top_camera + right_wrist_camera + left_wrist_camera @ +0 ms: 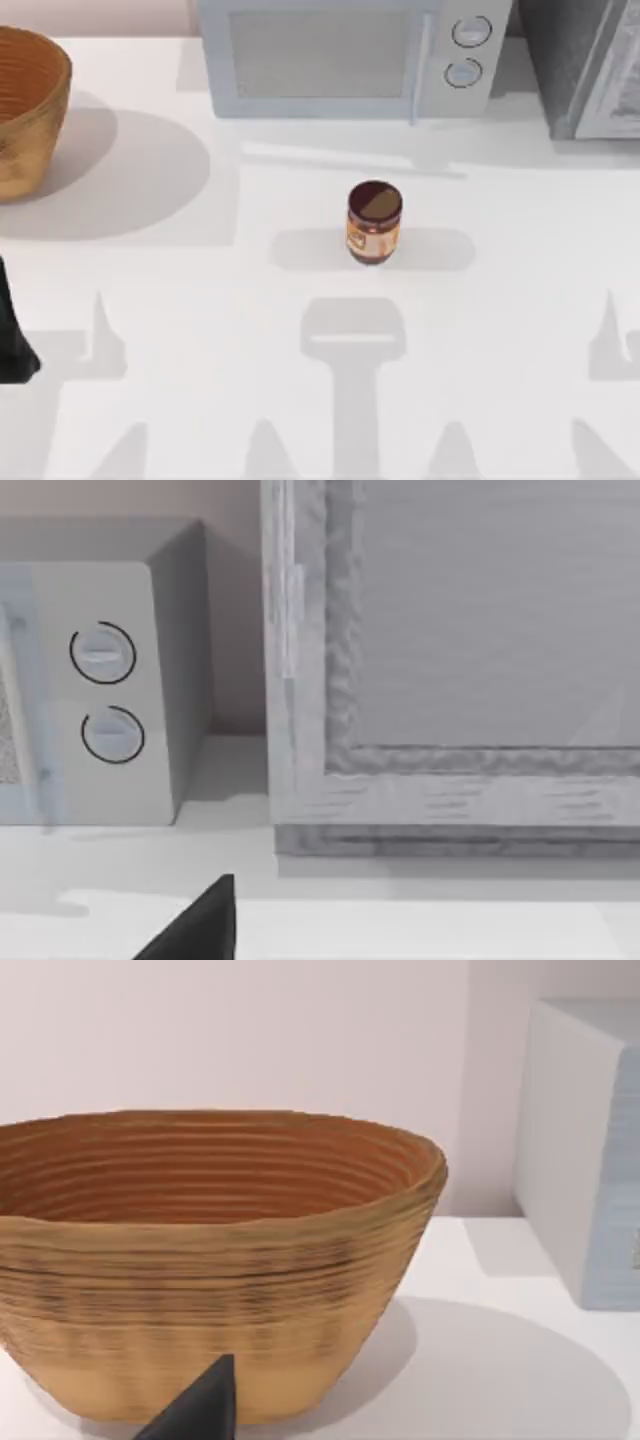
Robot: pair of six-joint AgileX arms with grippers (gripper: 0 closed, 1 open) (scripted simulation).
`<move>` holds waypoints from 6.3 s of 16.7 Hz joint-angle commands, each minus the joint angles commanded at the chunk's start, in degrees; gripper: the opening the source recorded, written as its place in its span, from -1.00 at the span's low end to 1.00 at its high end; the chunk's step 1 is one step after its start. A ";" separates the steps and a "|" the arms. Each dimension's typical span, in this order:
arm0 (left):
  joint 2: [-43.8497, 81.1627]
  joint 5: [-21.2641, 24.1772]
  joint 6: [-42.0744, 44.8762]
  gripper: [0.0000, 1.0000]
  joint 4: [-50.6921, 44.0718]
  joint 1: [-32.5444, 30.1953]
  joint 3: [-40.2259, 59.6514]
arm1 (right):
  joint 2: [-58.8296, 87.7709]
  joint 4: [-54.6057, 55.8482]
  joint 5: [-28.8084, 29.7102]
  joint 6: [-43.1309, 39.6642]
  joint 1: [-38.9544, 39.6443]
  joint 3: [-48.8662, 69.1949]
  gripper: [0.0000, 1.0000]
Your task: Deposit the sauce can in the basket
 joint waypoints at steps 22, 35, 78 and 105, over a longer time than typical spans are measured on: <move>81.79 40.11 16.35 1.00 26.41 -10.33 37.81 | 0.00 0.00 0.00 0.00 0.00 0.00 1.00; 130.00 63.84 25.86 1.00 41.94 -16.50 60.06 | 0.00 0.00 0.00 0.00 0.00 0.00 1.00; 139.55 57.38 18.98 -1.00 47.81 -25.11 69.77 | 0.00 0.00 0.00 0.00 0.00 0.00 1.00; 117.87 75.71 48.97 -1.00 -32.42 32.84 101.45 | 0.00 0.00 0.00 0.00 0.00 0.00 1.00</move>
